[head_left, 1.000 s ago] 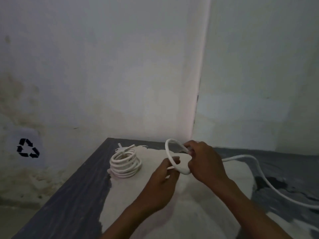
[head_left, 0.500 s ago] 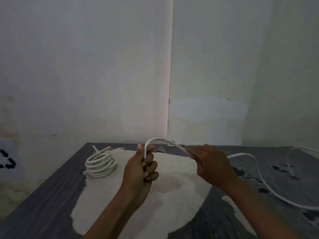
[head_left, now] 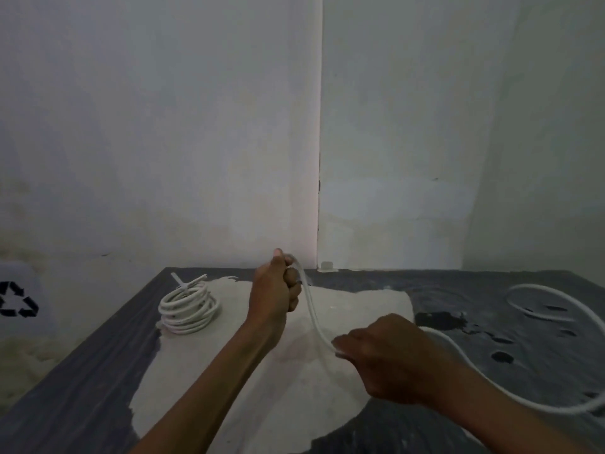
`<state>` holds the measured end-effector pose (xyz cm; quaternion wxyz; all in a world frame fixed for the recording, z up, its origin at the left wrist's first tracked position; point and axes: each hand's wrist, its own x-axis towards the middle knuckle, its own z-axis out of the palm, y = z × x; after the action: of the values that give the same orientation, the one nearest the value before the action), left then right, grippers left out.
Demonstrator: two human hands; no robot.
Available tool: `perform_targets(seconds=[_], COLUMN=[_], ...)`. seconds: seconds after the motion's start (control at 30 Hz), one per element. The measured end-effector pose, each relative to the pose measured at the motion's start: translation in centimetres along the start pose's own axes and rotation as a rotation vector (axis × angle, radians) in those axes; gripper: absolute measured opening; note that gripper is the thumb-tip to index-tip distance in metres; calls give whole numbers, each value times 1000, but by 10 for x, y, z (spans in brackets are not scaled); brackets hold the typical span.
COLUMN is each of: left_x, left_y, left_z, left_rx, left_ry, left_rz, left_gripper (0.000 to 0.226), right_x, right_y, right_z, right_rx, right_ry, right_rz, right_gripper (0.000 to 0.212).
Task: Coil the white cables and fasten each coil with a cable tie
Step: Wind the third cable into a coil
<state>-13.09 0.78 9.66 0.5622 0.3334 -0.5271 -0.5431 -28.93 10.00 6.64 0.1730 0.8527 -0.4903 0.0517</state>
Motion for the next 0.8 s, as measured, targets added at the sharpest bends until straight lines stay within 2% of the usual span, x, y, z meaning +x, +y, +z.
perform_targets(seconds=[0.07, 0.1, 0.2, 0.27, 0.33, 0.4, 0.43, 0.5, 0.57, 0.63, 0.8], left_x=[-8, -13, -26, -33, -41, -51, -56, -62, -67, -73, -82], left_y=[-13, -19, -19, -15, -13, -11, -8, -3, -1, -2, -3], left_z=[9, 13, 20, 19, 16, 14, 13, 13, 13, 15, 10], left_rx=[346, 416, 412, 528, 596, 426, 246, -177, -476, -607, -679], left_ry=[-28, -75, -275, -403, -534, -670, -722, -753, -759, -742, -681], left_rz=[87, 123, 186, 235, 196, 42, -71, -309, -460, -515, -525], left_gripper=[38, 38, 45, 44, 33, 29, 30, 30, 29, 31, 42], right_x=[2, 2, 1, 0, -1, 0, 1, 2, 1, -3, -9], right_y=[-3, -5, -2, 2, 8, 18, 23, 29, 32, 33, 29], right_z=[-9, -16, -36, -49, -63, -76, -81, -84, -81, -76, -70], right_rx=[11, 8, 46, 134, 174, 251, 296, 355, 402, 443, 441], right_ry=[-68, -59, 53, 117, 152, 211, 239, 281, 297, 295, 265], right_rz=[-49, -59, -92, -123, -113, -25, 19, 62, 78, 109, 149], right_gripper=[15, 16, 2, 5, 12, 19, 20, 20, 21, 22, 23])
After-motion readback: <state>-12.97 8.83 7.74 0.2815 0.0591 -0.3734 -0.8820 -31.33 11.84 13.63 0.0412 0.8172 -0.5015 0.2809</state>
